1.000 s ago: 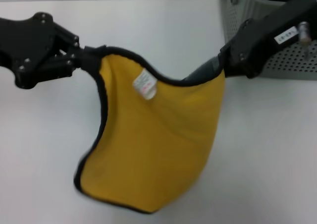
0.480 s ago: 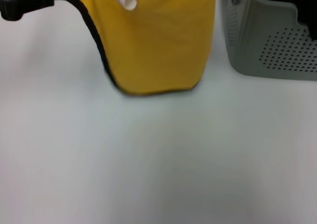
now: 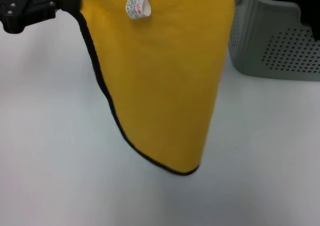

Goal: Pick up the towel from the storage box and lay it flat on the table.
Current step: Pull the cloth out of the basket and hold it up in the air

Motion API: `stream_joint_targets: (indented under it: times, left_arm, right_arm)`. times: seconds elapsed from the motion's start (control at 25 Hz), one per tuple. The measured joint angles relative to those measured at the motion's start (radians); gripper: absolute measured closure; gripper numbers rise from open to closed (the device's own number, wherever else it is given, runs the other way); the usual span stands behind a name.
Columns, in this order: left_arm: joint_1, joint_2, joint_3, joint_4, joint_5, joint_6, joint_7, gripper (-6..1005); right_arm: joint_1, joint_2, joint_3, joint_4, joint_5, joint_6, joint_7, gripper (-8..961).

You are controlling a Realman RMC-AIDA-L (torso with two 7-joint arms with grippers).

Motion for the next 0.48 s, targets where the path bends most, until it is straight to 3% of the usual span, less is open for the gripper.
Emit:
stream_joint_targets:
  times: [0.48]
  left_arm:
    - [-0.005, -0.002, -0.007, 0.001, 0.001, -0.169, 0.003, 976]
  right_arm:
    - [0.073, 0.001, -0.003, -0.112, -0.268, 0.136, -0.096, 945]
